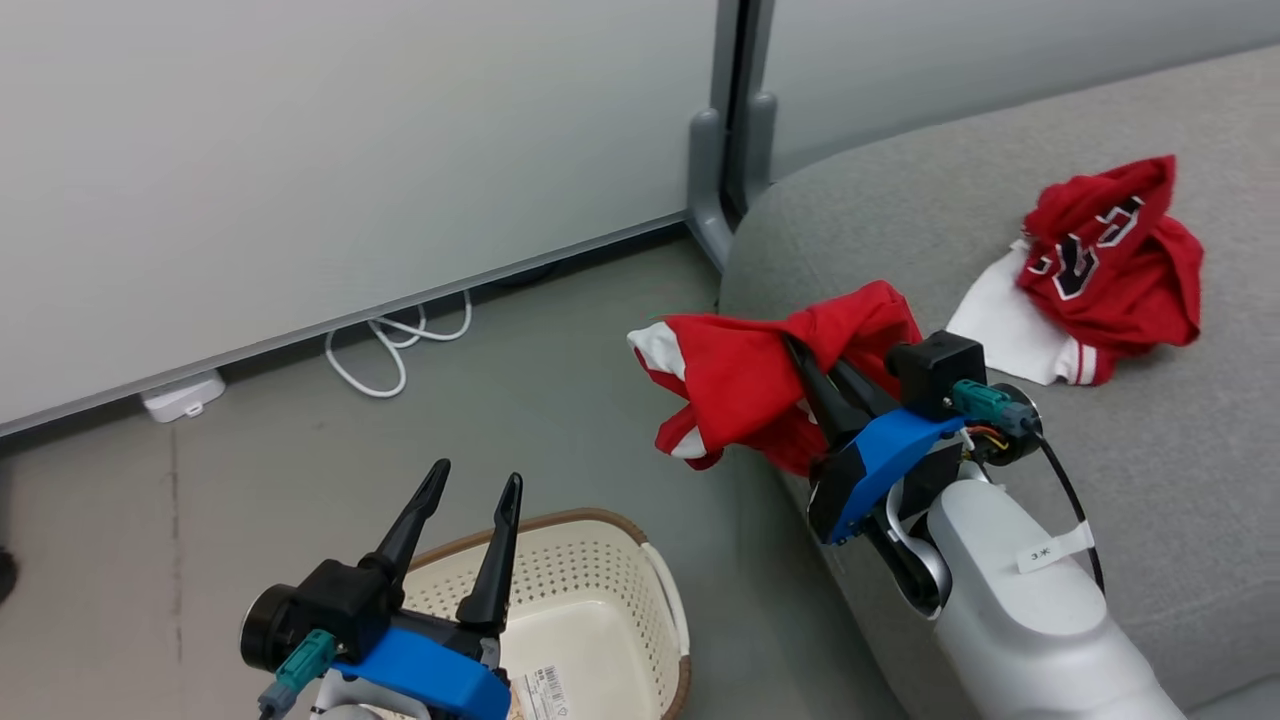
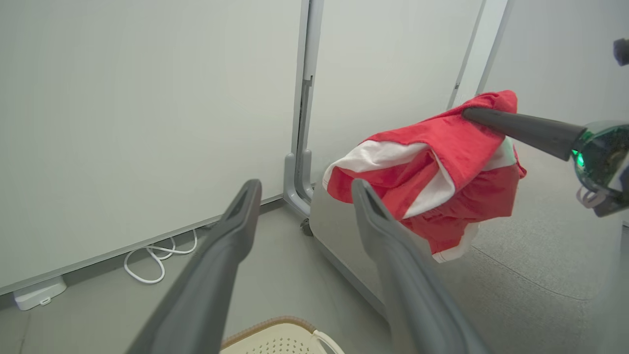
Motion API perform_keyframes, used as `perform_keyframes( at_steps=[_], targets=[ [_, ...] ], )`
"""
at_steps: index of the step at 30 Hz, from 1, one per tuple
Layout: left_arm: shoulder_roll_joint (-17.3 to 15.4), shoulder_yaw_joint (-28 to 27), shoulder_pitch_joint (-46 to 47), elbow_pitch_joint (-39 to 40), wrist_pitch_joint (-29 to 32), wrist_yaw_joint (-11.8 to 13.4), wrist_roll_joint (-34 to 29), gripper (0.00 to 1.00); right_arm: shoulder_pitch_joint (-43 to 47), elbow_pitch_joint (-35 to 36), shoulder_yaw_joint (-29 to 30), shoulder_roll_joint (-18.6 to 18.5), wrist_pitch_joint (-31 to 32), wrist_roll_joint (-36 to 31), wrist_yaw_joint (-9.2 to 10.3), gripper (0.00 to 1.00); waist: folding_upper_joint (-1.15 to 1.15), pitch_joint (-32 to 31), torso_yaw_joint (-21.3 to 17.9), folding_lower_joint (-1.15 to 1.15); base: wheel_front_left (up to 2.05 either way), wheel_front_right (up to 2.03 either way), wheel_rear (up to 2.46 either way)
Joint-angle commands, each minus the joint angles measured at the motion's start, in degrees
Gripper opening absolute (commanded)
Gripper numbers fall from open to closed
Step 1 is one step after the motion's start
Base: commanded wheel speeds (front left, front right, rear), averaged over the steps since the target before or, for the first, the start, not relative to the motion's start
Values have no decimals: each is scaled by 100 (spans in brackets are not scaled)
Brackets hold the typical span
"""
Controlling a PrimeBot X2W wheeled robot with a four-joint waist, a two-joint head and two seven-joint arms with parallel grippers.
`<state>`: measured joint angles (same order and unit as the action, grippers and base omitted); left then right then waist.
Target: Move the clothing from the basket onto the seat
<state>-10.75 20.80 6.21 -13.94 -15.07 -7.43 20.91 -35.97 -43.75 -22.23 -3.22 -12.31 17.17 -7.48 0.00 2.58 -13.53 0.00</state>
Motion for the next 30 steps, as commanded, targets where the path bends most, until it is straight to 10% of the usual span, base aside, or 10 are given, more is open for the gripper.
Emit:
perform_keyframes(
  at_steps=[1,19,30],
  targets=[
    [-9,-30,74,33,-15,-6,-18,100,63,55,34,-25,0,-22,-3,0,0,82,-315,0,0,0,0],
    [-104,28,213,54,-15,-7,-67,100,569,688,654,-60,216,-310,-3,0,0,317,-1736,0,0,0,0],
    [-134,273,430,-82,-15,-7,25,100,962,1116,1153,-57,341,-497,-3,0,0,416,-1808,0,0,0,0]
  ],
)
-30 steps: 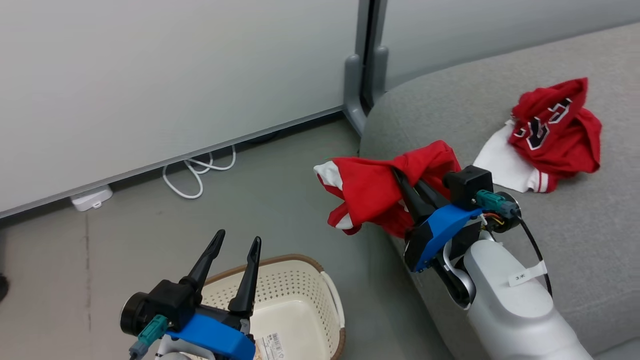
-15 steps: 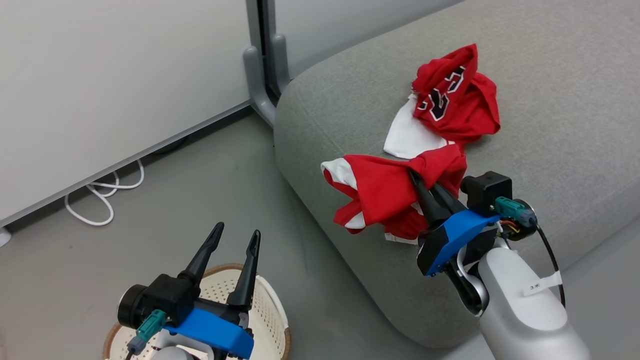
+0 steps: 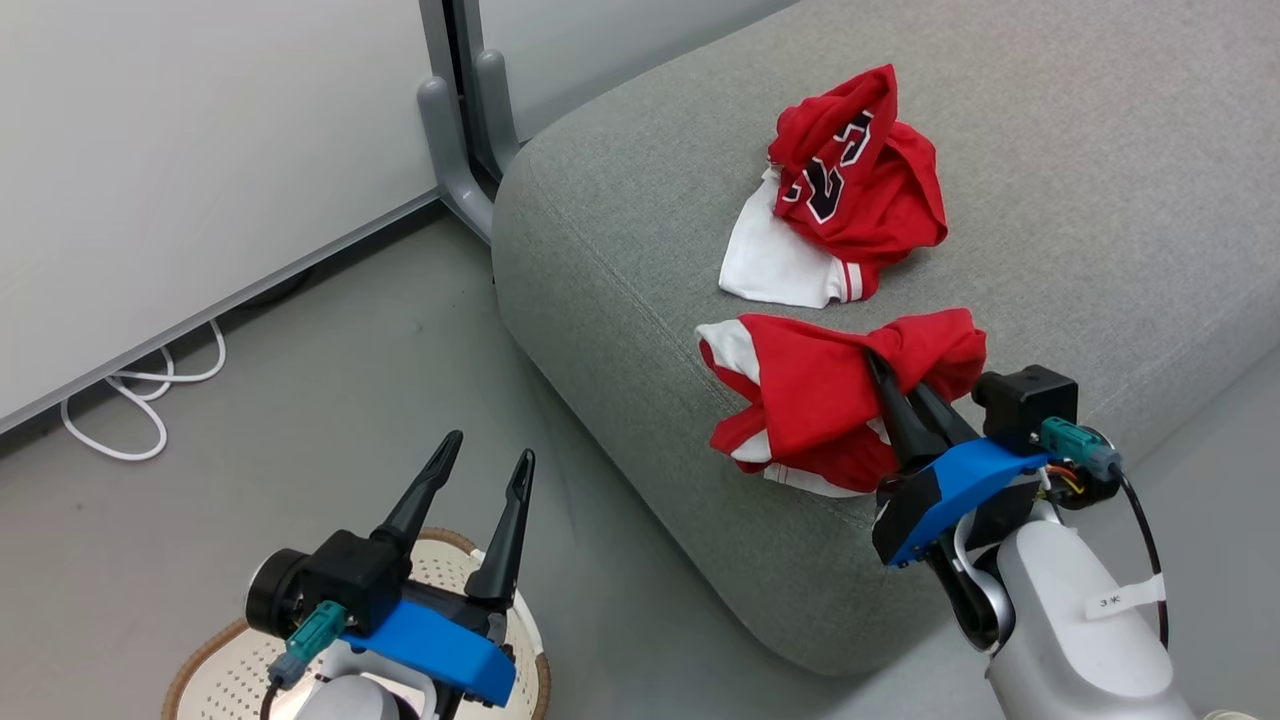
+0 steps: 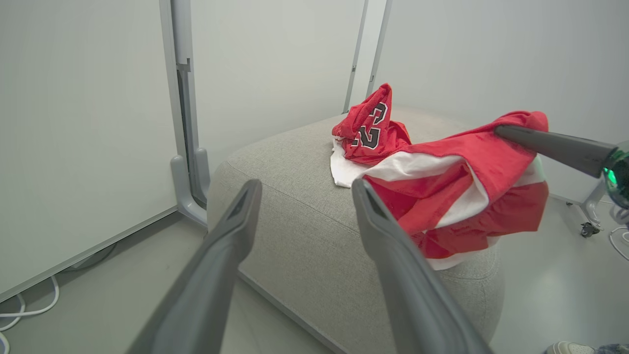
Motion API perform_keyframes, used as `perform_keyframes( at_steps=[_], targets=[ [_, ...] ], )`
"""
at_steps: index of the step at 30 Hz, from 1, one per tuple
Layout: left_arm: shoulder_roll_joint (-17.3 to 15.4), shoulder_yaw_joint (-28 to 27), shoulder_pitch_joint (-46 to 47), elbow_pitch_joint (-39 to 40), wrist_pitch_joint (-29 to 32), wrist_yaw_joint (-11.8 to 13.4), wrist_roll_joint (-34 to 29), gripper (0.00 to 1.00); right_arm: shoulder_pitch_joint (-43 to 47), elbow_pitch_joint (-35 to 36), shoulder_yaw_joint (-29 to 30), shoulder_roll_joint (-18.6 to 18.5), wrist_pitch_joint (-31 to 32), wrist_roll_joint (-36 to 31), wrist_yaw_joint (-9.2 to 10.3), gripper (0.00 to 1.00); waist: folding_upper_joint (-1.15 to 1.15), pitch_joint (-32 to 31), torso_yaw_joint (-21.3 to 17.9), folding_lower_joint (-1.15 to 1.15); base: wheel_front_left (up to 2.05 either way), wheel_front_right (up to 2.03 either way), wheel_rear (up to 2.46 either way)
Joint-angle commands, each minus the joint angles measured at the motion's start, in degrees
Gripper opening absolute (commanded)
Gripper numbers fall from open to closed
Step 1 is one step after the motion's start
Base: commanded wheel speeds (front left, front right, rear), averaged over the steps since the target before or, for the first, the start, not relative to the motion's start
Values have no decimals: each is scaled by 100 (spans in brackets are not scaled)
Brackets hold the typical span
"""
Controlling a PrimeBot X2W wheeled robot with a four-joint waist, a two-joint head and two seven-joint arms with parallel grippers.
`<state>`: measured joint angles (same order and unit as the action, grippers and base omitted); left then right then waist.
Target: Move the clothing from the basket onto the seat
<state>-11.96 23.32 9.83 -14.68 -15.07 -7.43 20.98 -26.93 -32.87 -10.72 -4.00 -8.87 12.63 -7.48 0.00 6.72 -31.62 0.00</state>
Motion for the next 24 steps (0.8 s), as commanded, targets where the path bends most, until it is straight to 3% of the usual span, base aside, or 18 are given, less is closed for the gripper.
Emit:
perform_keyframes(
  at_steps=[1,12,19,24],
  targets=[
    [-19,33,85,-15,-15,-7,21,100,80,59,24,33,13,-57,-3,0,0,8,1,0,0,0,0],
    [-132,-179,120,154,-15,-7,-103,100,-328,228,116,98,263,227,-3,0,0,358,-11,0,0,0,0],
    [-447,-64,495,357,-15,-7,-267,100,-1418,193,525,-155,424,412,-3,0,0,1263,256,0,0,0,0],
    [-733,99,907,450,-15,-7,-339,100,-2272,145,1144,-504,404,538,-3,0,0,2018,516,0,0,0,0]
  ],
)
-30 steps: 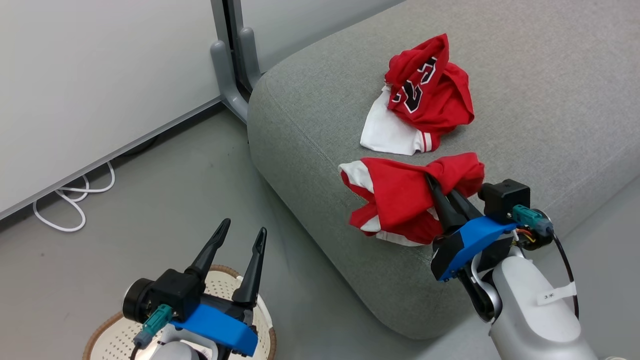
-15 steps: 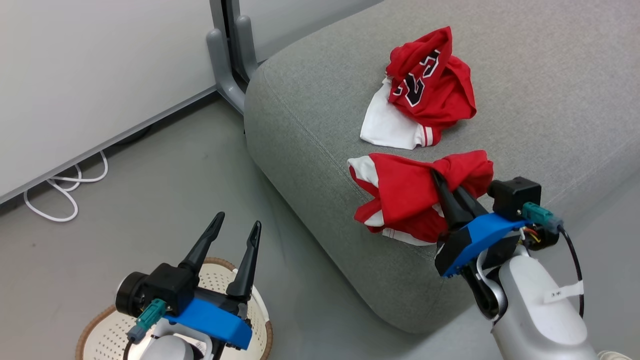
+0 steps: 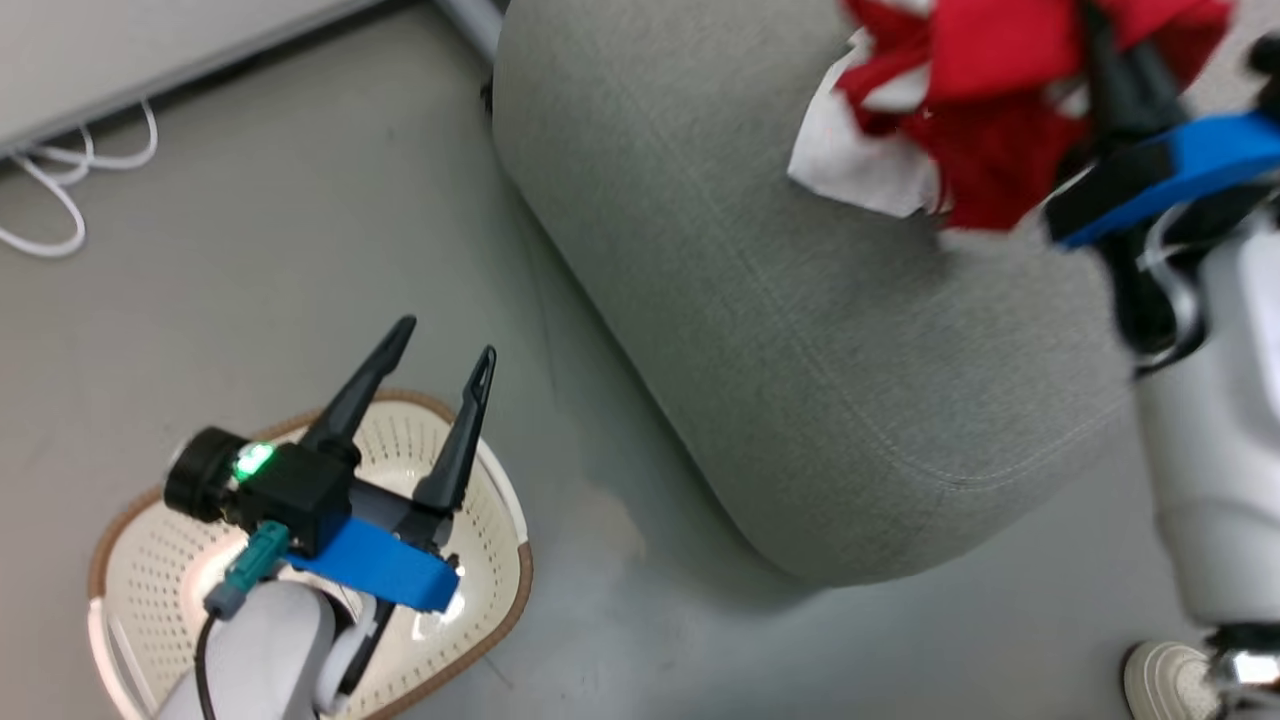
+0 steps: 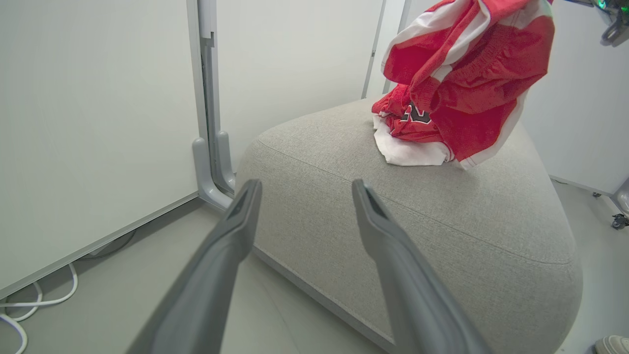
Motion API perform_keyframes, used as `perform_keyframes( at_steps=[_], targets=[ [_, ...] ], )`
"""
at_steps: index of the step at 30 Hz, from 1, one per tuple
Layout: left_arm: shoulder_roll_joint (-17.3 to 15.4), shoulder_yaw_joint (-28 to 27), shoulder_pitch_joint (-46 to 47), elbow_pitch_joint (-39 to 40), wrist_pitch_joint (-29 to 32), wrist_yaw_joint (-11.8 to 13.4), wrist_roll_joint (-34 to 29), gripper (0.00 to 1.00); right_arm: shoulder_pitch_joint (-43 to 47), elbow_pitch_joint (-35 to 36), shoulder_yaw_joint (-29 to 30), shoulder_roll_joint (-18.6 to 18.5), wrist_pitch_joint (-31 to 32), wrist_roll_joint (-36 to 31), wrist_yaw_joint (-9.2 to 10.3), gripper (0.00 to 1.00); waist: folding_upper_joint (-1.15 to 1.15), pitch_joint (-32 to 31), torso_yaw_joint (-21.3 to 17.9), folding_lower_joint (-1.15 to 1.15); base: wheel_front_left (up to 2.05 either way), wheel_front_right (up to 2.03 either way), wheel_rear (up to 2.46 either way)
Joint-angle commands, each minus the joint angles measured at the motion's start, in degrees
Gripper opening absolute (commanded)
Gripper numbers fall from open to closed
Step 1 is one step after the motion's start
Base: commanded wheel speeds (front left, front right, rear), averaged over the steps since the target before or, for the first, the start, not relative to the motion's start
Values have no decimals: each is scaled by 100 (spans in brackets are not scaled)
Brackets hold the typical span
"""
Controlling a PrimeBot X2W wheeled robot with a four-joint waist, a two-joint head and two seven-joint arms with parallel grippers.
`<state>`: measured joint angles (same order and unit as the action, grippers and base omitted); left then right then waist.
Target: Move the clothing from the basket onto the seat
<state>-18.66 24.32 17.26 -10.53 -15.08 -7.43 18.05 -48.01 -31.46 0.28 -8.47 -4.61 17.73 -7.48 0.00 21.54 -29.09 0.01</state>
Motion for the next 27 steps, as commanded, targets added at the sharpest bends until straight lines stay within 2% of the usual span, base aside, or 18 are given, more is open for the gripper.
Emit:
perform_keyframes(
  at_steps=[1,7,13,20,27],
  targets=[
    [-124,25,252,54,-14,-7,-56,100,-326,-20,175,-136,-19,62,-3,0,0,681,308,-1,0,0,0],
    [-489,347,785,186,-10,-7,-87,100,-1172,-174,892,-866,-127,55,-2,0,0,1497,578,-1,0,0,0],
    [-737,636,1240,372,60,-7,-89,100,-1414,-619,1556,-1395,-364,-49,-2,0,0,2041,819,-1,0,0,0],
    [-859,655,1388,500,88,27,-51,100,-1284,-1460,1856,-1233,-646,-80,-2,0,0,2329,917,-1,0,0,0],
    [-882,684,1292,537,85,76,-40,100,-1422,-1918,1776,-1089,-863,-127,-2,0,0,2348,902,-1,0,0,0]
  ],
)
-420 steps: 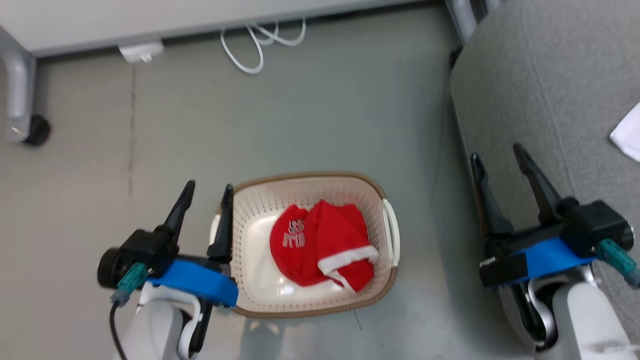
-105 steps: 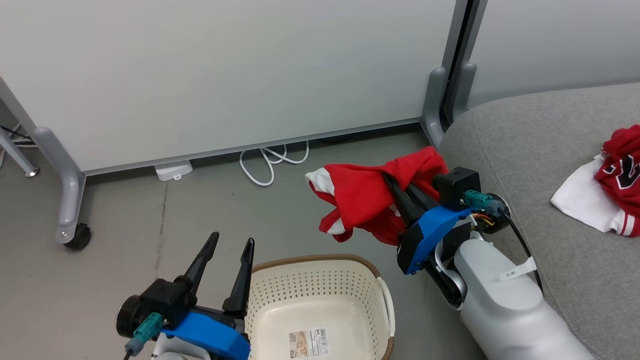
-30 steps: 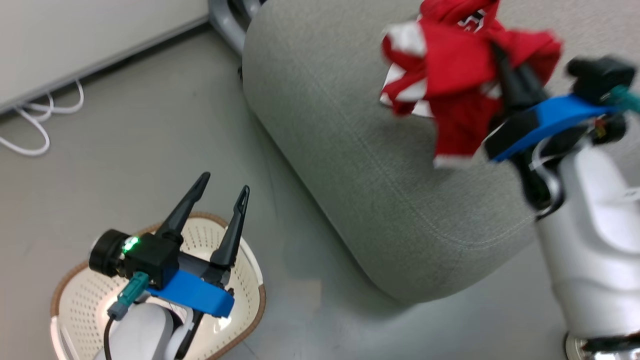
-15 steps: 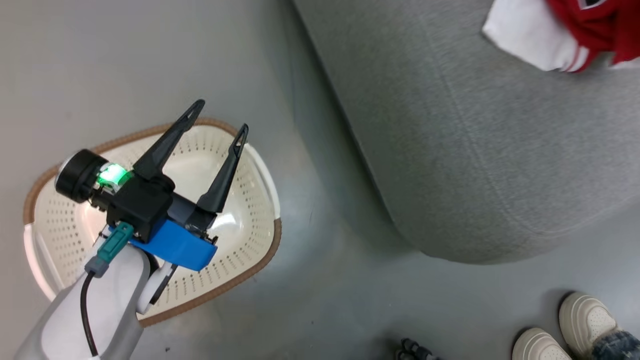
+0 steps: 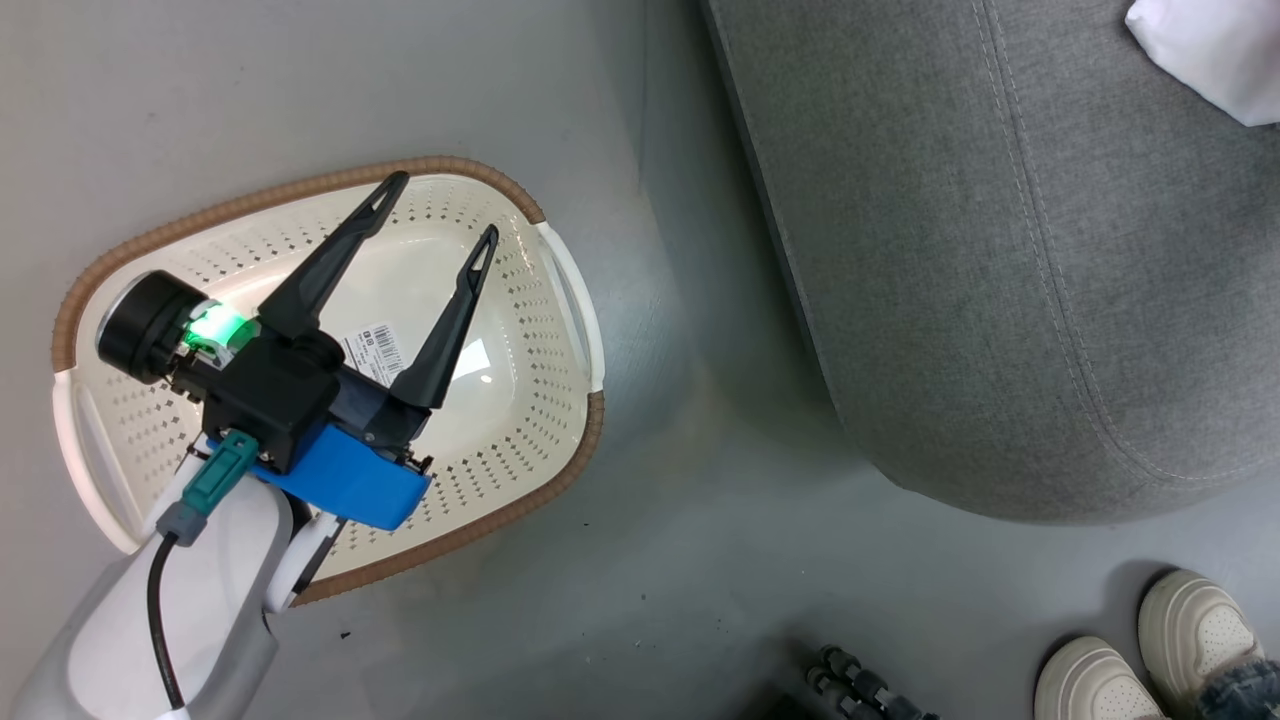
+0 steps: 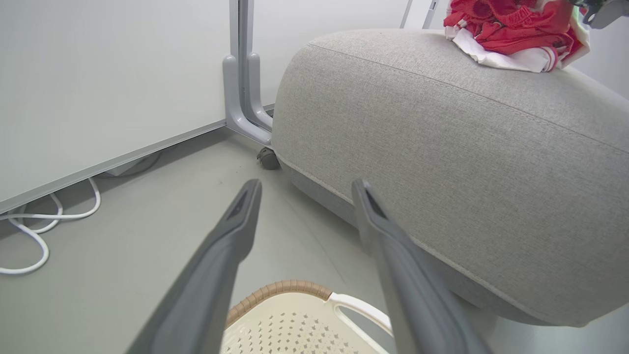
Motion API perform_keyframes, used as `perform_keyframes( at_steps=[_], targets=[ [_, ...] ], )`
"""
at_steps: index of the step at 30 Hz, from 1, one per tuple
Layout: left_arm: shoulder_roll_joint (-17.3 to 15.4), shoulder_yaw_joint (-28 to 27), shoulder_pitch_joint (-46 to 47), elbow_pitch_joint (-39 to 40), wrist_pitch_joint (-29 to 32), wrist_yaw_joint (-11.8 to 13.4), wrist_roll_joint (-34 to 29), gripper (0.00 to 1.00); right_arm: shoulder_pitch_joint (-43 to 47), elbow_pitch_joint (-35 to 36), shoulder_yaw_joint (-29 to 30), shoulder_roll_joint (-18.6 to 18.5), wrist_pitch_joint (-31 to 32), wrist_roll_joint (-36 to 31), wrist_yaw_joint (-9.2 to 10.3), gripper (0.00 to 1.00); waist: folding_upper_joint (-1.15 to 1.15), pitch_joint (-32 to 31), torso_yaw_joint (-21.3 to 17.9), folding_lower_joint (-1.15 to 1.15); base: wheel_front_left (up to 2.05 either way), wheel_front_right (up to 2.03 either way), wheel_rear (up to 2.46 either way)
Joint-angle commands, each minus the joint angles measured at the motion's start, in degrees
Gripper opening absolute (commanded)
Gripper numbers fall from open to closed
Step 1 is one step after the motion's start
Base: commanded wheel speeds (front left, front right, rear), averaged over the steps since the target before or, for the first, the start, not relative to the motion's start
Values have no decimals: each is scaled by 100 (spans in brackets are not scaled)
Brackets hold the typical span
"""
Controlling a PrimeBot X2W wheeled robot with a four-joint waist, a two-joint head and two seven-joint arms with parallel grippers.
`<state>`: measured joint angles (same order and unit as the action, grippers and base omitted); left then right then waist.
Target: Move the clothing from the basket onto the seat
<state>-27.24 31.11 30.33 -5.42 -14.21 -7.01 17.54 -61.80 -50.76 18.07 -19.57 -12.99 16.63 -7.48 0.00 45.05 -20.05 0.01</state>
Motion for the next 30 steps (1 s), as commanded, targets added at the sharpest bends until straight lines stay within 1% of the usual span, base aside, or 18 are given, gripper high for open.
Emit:
perform_keyframes(
  at_steps=[1,2,3,4,5,11,18,23,30],
  targets=[
    [-12,9,-8,22,-2,43,15,100,-63,-35,-39,42,-43,-37,-2,0,0,-9,-4,-1,0,0,0],
    [-1,13,1,12,-4,44,22,100,-87,-71,-76,52,-66,-52,-3,10,0,-20,-6,-1,0,0,0],
    [11,17,15,-2,-6,48,30,100,-111,-97,-119,45,-90,-81,-2,40,0,-33,-7,-1,0,0,0],
    [26,26,27,-22,-9,46,39,100,-134,-130,-156,42,-99,-100,-2,80,0,-54,-5,-1,0,0,0],
    [45,32,39,-49,-14,45,50,100,-151,-156,-198,35,-108,-118,-2,100,0,-80,-2,-1,0,0,0],
    [192,66,109,-254,-53,35,106,100,-159,-286,-384,-33,-148,-212,-2,100,0,-287,65,-1,0,0,0],
    [544,-45,-62,-536,-103,21,224,100,211,-322,-626,-76,-170,-252,-2,100,0,-821,254,-1,0,0,0],
    [874,-343,-375,-583,-103,-2,265,100,601,-261,-787,-136,-141,-316,-2,100,0,-1383,428,-1,0,0,0],
    [1351,-844,-1028,-733,-105,-48,288,100,1307,-64,-1006,-146,-88,-378,-2,100,0,-2391,691,-1,0,0,0]
  ],
)
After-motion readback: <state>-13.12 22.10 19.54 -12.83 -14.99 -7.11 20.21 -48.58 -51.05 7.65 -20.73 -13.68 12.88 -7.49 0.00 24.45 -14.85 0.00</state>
